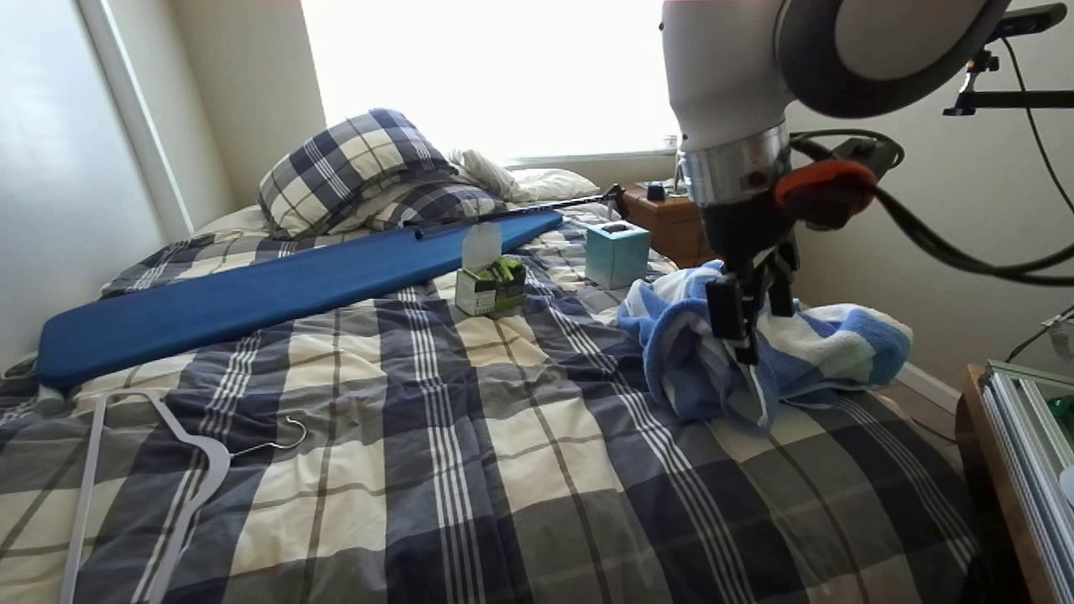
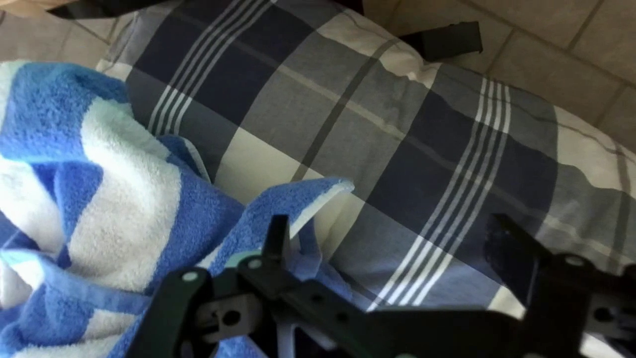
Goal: Pick up the blue and white striped towel and move it to the left of the bed
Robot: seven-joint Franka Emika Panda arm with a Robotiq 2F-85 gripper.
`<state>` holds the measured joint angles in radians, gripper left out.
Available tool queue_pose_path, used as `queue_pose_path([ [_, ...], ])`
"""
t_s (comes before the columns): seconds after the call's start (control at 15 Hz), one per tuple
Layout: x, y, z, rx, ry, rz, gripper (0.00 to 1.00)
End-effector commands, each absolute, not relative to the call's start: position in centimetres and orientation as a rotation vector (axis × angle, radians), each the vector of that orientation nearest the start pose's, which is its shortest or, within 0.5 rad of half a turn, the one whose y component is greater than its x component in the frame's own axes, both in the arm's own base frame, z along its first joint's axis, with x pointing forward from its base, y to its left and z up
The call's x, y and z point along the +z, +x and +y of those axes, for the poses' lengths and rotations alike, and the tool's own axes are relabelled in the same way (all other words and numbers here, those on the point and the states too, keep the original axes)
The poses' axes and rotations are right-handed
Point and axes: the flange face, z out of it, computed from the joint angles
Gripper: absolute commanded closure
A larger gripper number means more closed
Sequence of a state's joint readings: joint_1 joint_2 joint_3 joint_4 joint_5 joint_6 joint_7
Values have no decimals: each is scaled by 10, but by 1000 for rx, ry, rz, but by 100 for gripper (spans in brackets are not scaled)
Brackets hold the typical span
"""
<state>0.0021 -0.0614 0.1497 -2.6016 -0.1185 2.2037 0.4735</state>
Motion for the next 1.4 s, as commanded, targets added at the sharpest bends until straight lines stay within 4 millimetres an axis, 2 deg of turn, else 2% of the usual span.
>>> queue_pose_path([
  [0.0,214,406,49,589,-3361,629,0],
  [0.13,197,408,44,599,-3424,750,0],
  [0.2,212,398,46,578,-3361,641,0],
  [0.4,195,403,43,606,-3388,723,0],
  [0.67,195,406,44,605,-3390,731,0],
  [0.87,181,416,45,452,-3406,738,0],
  [1.07,163,424,36,340,-3364,781,0],
  [1.33,134,426,28,355,-3313,830,0],
])
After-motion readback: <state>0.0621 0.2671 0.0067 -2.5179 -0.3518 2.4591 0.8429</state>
